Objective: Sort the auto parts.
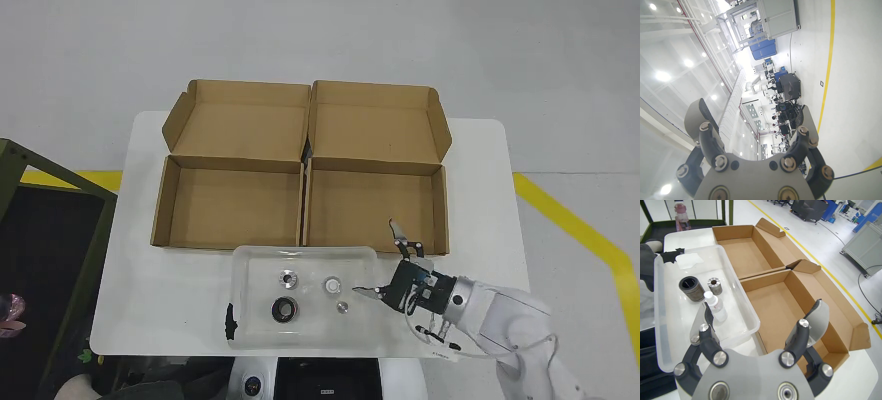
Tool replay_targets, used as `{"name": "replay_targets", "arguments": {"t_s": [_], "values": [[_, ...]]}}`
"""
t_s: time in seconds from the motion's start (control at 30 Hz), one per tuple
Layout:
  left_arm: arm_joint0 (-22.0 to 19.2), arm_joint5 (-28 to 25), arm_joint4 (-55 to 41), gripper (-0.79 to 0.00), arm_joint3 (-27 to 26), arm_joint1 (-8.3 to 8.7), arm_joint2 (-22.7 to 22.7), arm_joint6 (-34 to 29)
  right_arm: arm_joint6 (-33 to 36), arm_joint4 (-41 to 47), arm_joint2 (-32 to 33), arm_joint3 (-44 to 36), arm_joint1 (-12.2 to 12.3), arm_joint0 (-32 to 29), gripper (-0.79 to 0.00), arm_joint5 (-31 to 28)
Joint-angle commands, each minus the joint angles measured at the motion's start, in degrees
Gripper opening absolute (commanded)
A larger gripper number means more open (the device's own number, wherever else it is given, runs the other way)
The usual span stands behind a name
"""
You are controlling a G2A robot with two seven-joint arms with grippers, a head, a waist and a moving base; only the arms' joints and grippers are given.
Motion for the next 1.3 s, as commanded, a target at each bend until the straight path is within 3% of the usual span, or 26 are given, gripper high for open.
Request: {"name": "replay_targets", "arguments": {"t_s": [0.0,0.33,0.9,1.27], "values": [[0.0,0.0,0.0,0.0,0.0,0.0,0.0,0.0,1.93,0.27,-1.67,0.45,0.04,1.17,0.0,-0.85],[0.0,0.0,0.0,0.0,0.0,0.0,0.0,0.0,11.26,2.39,-8.73,2.78,0.18,6.57,0.0,-3.94],[0.0,0.0,0.0,0.0,0.0,0.0,0.0,0.0,23.21,5.53,-16.9,3.64,0.58,9.75,0.0,-3.85],[0.0,0.0,0.0,0.0,0.0,0.0,0.0,0.0,25.99,8.2,-18.83,5.9,0.92,11.45,-0.009,-1.4]]}}
